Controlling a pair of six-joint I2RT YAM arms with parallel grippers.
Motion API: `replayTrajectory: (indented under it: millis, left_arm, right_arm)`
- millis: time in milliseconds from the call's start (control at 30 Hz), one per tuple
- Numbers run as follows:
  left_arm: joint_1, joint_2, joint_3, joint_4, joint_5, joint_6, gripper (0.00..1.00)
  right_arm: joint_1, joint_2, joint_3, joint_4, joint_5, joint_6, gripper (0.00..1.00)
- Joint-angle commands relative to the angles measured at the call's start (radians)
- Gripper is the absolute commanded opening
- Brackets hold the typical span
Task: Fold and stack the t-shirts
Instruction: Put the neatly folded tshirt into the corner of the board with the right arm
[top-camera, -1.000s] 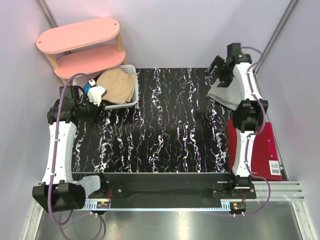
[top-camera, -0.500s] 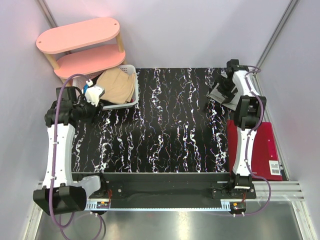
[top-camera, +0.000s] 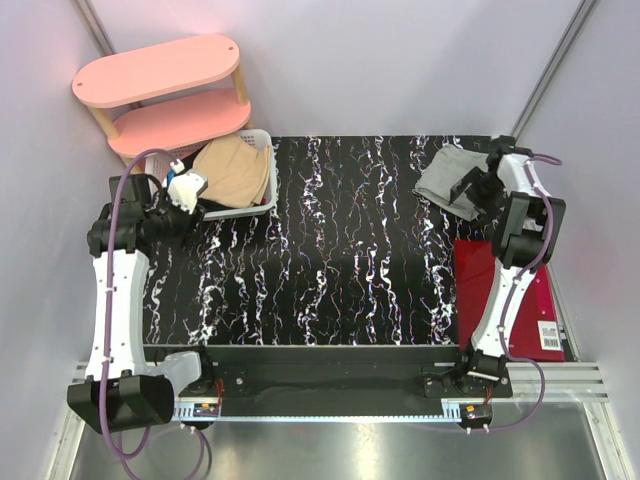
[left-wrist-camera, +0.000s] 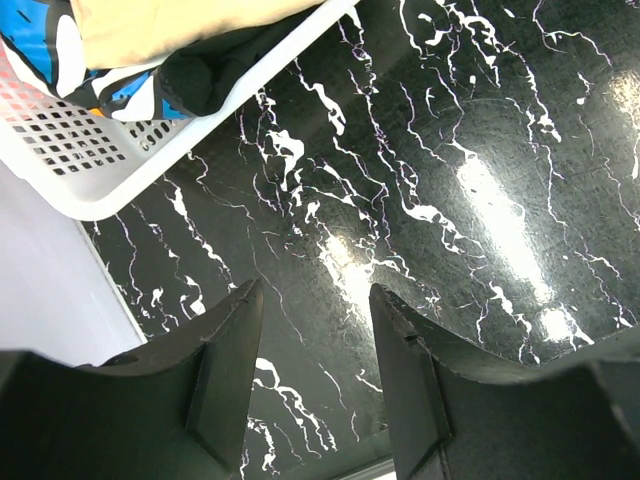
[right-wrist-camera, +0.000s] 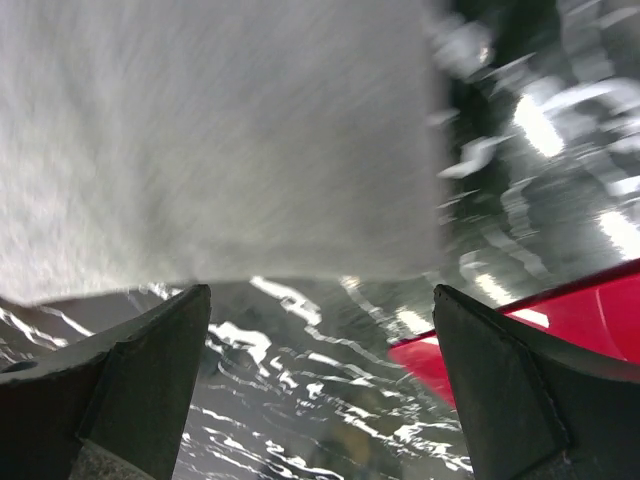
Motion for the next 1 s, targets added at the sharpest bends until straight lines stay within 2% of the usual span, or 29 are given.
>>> replayTrajectory:
  millis: [0,300,533,767,967]
  left_arm:
    - [0.011,-0.035,0.034,0.006,0.022,0.021,0.52]
    - [0.036,-0.046,0.039,-0.004,0.0,0.053,0.52]
    - [0.054,-0.042,0.042,-0.011,0.003,0.062,0.52]
    - [0.057,-0.025,0.054,-0.014,0.009,0.06,0.52]
    - [0.059,0.0,0.065,-0.012,0.034,0.047,0.52]
  right_arm:
    - [-0.029,0.017,0.072,0.031,0.002,0.015,1.0]
    - [-0.07,0.23,0.334,-0.078,0.021,-0.006,1.0]
    - [-0.112,0.386,0.676,-0.256,0.059,-0.021,1.0]
    - [-0.161,0.405,0.756,-0.252,-0.004,-0.038,1.0]
    - [-0.144,0.279,0.673,-0.262,-0.051,-0.063,1.0]
